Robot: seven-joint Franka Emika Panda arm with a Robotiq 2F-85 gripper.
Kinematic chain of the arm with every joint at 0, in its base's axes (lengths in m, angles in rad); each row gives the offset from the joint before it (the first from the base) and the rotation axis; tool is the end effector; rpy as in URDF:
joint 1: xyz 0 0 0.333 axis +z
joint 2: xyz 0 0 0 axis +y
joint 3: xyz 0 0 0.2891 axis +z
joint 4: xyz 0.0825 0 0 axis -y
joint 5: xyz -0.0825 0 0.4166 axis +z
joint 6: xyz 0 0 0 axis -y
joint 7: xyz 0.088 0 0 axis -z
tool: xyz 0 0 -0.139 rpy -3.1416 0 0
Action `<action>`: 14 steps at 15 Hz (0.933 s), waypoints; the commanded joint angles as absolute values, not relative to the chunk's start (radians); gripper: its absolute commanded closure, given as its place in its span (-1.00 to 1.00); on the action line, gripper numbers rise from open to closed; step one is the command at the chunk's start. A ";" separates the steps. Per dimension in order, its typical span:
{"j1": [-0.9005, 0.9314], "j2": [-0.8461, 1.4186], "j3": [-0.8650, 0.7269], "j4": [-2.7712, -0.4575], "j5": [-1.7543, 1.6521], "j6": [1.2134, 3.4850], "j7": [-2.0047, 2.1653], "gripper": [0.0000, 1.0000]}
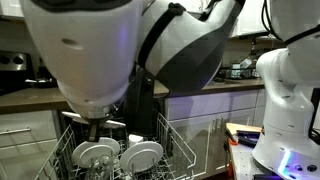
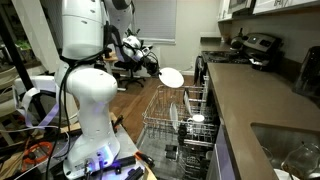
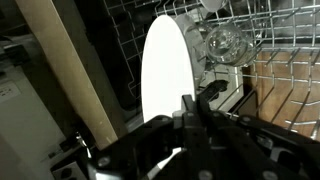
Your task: Place the white plate in the dishwasher
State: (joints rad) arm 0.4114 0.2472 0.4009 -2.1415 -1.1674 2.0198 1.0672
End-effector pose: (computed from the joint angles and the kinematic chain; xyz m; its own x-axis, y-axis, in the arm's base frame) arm 0.4457 0.3596 0.2238 0.7828 0.5497 0.2917 0.2024 -0.6682 0.7159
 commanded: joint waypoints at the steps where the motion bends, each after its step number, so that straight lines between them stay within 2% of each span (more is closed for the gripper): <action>1: 0.414 0.123 0.412 -2.242 -1.101 2.060 1.033 0.89; 9: 0.412 -0.061 0.427 -2.391 -0.907 2.254 0.943 0.90; 10: 0.418 0.020 0.426 -2.338 -0.953 2.204 1.005 0.89; 14: 0.415 -0.025 0.429 -2.375 -0.931 2.237 0.986 0.89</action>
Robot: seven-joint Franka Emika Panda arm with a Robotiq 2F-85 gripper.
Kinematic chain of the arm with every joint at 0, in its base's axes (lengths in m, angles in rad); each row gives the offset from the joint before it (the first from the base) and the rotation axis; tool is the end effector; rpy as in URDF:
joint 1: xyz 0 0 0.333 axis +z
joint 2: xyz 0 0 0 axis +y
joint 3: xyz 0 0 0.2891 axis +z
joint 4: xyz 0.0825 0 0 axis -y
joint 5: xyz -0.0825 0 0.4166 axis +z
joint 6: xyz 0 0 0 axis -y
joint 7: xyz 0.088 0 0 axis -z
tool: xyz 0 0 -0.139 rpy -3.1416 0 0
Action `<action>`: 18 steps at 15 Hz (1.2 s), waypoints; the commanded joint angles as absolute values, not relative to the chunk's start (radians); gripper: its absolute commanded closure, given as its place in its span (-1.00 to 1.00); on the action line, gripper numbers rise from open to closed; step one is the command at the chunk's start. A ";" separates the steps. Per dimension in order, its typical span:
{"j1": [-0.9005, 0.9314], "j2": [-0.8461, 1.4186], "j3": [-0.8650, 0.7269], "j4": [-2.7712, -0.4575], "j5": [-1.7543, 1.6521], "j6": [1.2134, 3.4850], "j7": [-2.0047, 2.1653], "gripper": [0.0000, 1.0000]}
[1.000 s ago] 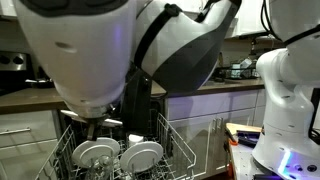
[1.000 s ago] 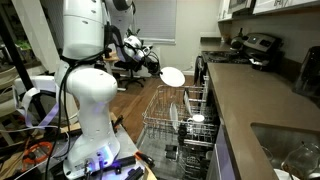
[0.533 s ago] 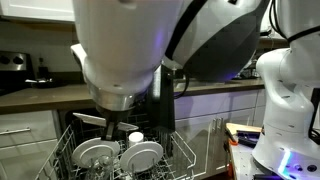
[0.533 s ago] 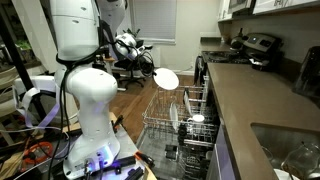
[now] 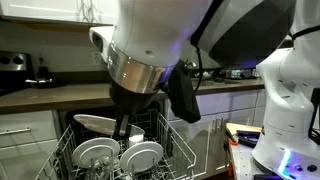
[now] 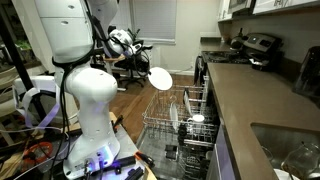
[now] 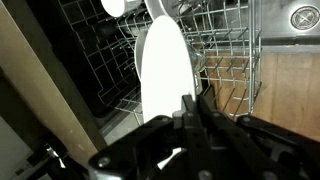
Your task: Place the white plate in the dishwasher
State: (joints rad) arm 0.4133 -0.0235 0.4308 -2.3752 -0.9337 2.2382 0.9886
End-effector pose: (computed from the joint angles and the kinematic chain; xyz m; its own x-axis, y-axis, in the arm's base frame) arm 0.3768 0.3565 0.2563 0.7776 0.5431 0.3169 0.3049 -0.7664 0.5654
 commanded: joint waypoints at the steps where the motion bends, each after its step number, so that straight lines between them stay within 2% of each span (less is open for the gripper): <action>1: 0.415 -0.025 0.429 -2.375 -0.931 2.237 0.986 0.89; 10: 0.412 -0.022 0.426 -2.378 -0.928 2.257 0.974 0.90; 18: 0.410 -0.091 0.414 -2.486 -0.743 2.350 0.826 0.90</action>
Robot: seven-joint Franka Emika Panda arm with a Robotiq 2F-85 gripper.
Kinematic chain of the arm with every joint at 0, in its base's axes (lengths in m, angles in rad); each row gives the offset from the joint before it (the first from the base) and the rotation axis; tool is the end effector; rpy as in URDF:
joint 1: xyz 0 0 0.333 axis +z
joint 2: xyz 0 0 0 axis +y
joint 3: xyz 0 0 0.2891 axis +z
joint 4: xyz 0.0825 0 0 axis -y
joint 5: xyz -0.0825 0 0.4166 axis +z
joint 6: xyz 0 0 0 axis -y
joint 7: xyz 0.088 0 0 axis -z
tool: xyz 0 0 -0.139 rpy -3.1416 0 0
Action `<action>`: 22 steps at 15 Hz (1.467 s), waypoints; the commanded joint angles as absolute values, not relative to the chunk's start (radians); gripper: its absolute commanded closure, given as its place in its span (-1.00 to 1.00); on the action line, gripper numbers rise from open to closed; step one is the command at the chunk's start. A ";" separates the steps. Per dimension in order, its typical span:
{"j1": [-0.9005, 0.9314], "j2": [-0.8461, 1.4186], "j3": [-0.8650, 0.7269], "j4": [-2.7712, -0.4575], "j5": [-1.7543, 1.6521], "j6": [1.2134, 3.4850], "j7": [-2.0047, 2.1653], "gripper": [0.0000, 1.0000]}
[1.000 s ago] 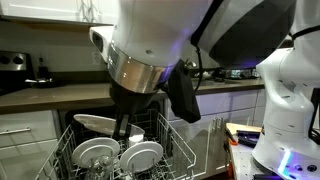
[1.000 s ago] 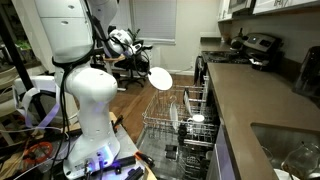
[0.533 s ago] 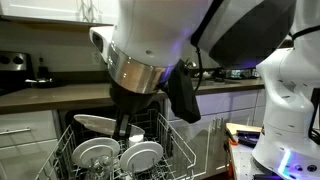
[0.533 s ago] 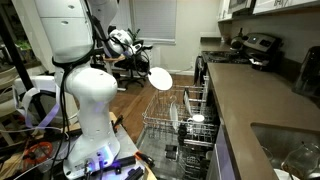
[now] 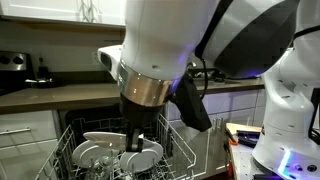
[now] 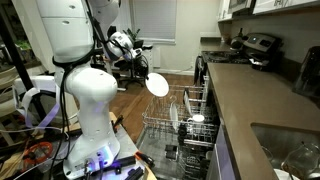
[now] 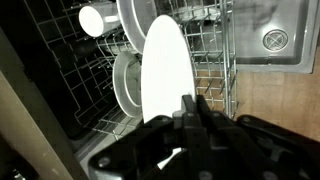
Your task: Place the white plate in the dishwasher
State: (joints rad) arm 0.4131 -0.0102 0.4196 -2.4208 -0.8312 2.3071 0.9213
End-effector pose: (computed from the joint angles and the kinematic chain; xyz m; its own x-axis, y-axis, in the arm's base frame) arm 0.3627 0.3499 0.2297 0.8077 0.5376 0.2420 0.3707 -0.7823 0.5006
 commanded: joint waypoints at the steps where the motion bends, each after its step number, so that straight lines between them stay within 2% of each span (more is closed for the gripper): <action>1: 0.411 -0.108 0.413 -2.509 -0.706 2.362 0.793 0.90; 9: 0.398 -0.265 0.396 -2.681 -0.464 2.414 0.494 0.90; 14: 0.356 -0.342 0.321 -2.772 -0.411 2.559 0.286 0.91; 15: 0.348 -0.283 0.379 -2.729 -0.430 2.502 0.375 0.89; 22: 0.329 -0.311 0.354 -2.755 -0.417 2.537 0.316 0.89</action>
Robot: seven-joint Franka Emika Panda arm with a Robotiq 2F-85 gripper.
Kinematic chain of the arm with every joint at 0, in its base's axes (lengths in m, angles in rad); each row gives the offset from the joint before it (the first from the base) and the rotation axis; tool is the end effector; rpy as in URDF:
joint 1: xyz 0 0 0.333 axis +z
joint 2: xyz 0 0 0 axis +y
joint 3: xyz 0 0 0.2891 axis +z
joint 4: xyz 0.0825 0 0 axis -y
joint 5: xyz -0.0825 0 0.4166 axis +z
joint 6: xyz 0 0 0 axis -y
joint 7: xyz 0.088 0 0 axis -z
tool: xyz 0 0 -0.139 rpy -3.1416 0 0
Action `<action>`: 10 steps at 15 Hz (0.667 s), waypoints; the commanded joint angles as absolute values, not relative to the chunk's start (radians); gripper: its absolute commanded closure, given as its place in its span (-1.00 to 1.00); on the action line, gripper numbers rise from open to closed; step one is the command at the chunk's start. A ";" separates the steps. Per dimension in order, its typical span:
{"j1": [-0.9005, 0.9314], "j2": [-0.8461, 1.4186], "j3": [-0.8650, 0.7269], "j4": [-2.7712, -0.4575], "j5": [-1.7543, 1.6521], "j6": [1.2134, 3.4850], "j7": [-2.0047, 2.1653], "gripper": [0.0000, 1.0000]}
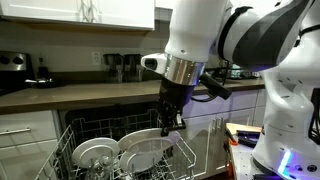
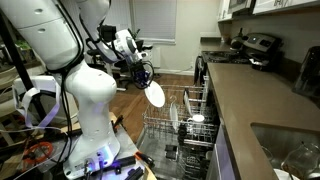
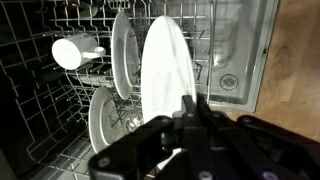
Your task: Place the white plate in the dishwasher
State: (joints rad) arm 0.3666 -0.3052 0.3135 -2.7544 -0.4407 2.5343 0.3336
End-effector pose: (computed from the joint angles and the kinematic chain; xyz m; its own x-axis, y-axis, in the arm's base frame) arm 0.3378 0.2496 0.2298 0.7533 0.6494 0.1045 0.5882 -0.7362 0.3346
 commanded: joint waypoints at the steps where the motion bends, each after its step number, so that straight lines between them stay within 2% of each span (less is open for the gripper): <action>1: 0.329 -0.311 0.354 -2.755 -0.417 2.537 0.316 0.89; 10: 0.321 -0.307 0.291 -2.770 -0.350 2.565 0.138 0.90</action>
State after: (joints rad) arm 0.3348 -0.2918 0.3112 -2.7587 -0.4100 2.5344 0.2572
